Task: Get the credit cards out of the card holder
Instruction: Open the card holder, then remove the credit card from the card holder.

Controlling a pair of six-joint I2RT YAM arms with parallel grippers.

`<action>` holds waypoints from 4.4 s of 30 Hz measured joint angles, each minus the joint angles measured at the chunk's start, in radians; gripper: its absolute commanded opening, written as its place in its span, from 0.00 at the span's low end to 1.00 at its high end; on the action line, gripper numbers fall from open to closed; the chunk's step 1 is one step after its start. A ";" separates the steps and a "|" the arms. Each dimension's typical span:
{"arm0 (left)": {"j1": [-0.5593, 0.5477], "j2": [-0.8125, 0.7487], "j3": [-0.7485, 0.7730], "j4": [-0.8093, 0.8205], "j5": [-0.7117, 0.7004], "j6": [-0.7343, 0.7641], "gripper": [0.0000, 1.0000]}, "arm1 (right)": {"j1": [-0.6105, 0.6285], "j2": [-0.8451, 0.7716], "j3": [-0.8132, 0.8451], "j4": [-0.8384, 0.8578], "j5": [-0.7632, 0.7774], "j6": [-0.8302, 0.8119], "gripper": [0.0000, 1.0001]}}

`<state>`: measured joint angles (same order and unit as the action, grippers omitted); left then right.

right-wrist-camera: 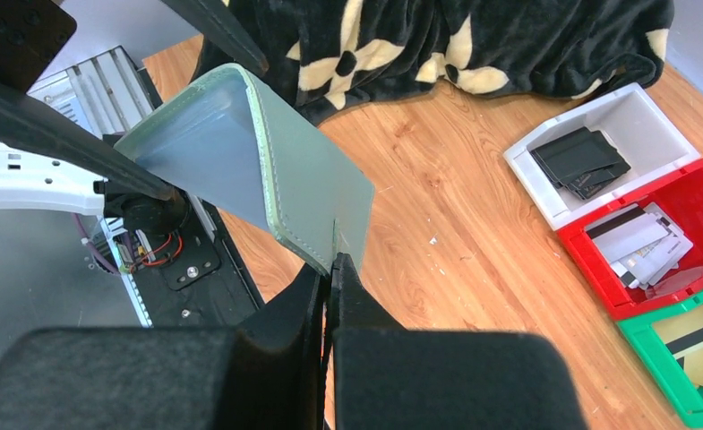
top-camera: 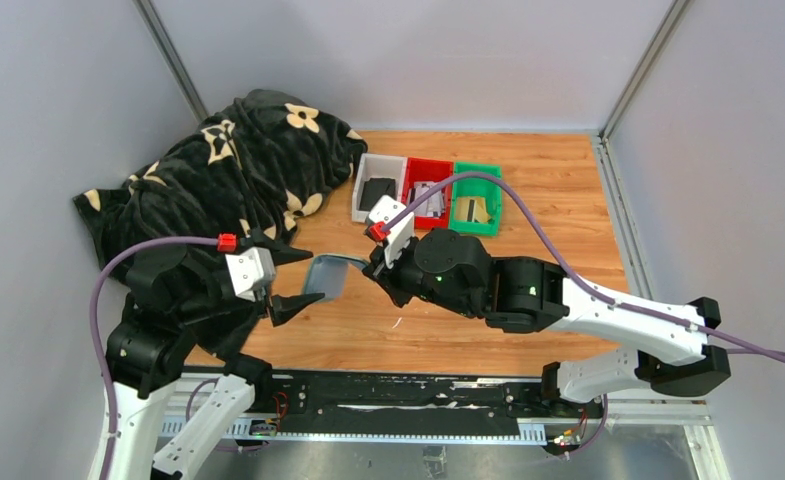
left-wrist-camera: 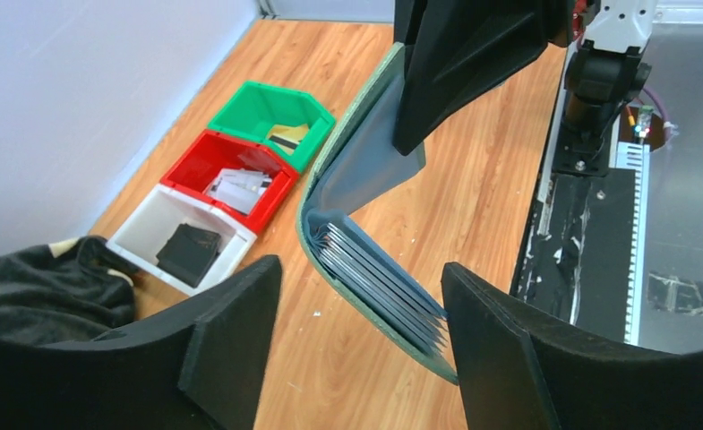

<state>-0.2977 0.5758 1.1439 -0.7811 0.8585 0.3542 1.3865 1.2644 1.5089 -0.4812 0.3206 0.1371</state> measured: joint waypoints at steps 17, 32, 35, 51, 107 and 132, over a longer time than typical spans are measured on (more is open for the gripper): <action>0.000 -0.006 0.006 -0.134 0.022 0.133 0.74 | -0.002 -0.041 -0.026 0.014 -0.034 0.005 0.00; 0.000 -0.010 0.006 -0.193 0.018 0.241 0.67 | -0.007 -0.043 -0.026 0.014 -0.062 0.008 0.00; 0.000 -0.017 0.006 -0.196 0.011 0.260 0.68 | -0.008 -0.043 -0.026 0.014 -0.069 0.008 0.00; 0.000 -0.028 0.006 -0.223 -0.049 0.414 0.27 | -0.026 -0.037 -0.026 0.016 -0.130 0.008 0.00; 0.000 -0.003 0.019 -0.059 -0.073 -0.072 0.81 | 0.025 -0.117 -0.308 0.494 -0.018 -0.390 0.00; 0.000 -0.132 -0.237 0.317 -0.027 -0.517 0.48 | -0.055 -0.018 -0.067 0.177 -0.069 0.044 0.00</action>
<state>-0.2977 0.4435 0.9070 -0.4644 0.8318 -0.1627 1.3312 1.2461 1.4418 -0.3046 0.2516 0.1810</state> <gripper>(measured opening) 0.560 0.124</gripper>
